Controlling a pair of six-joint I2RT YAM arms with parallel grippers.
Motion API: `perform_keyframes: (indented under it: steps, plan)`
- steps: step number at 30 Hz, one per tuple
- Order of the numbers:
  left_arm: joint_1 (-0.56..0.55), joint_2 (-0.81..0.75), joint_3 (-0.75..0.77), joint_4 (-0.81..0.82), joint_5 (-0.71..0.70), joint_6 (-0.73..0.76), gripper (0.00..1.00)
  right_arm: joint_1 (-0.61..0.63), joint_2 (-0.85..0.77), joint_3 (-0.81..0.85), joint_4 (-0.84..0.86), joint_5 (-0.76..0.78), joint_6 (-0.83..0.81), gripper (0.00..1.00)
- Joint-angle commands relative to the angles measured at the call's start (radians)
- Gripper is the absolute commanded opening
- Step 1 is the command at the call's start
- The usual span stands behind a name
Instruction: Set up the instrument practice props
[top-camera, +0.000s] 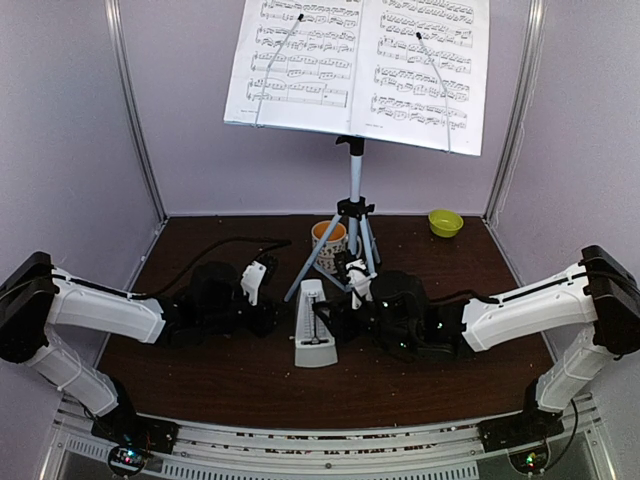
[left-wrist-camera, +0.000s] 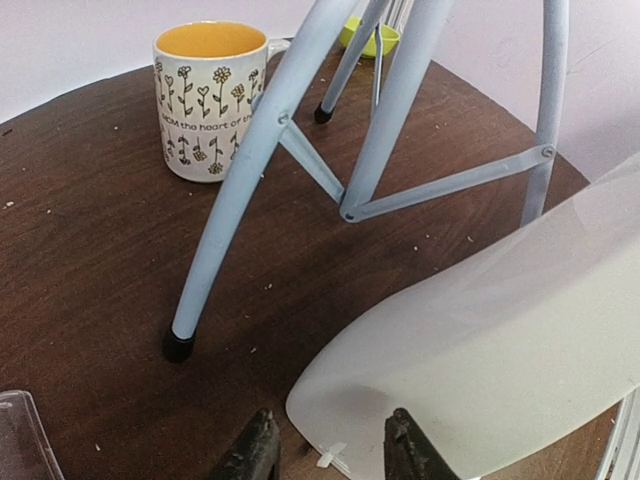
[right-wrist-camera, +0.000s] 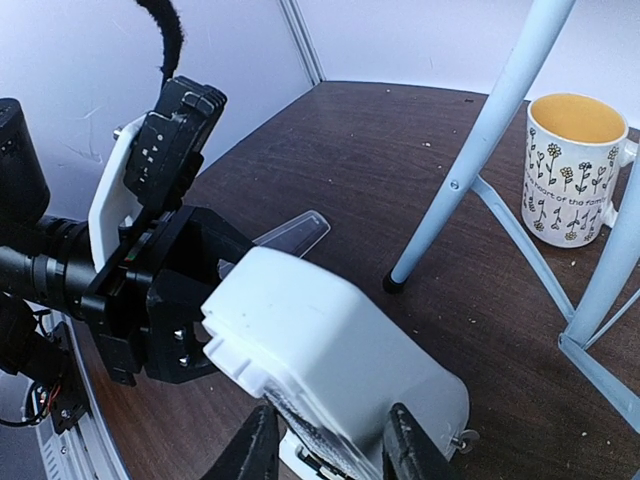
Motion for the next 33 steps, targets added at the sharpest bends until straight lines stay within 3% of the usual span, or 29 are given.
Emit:
perform_keyframes:
  steps: [1,17,27,33]
  plan:
    - [0.007,0.001,0.028,0.014,0.01,0.019,0.37,-0.014,-0.028,-0.005,0.005,0.008,-0.001,0.35]
    - [0.007,0.006,0.034,0.009,0.009,0.024,0.37,-0.017,-0.069,-0.074,0.021,-0.003,0.006,0.25]
    - [0.007,0.0,0.031,0.006,0.001,0.024,0.37,-0.008,-0.106,-0.104,0.044,-0.042,-0.013,0.56]
    - [0.007,-0.009,0.026,0.005,-0.006,0.024,0.37,0.023,-0.094,-0.071,0.02,-0.013,-0.018,0.83]
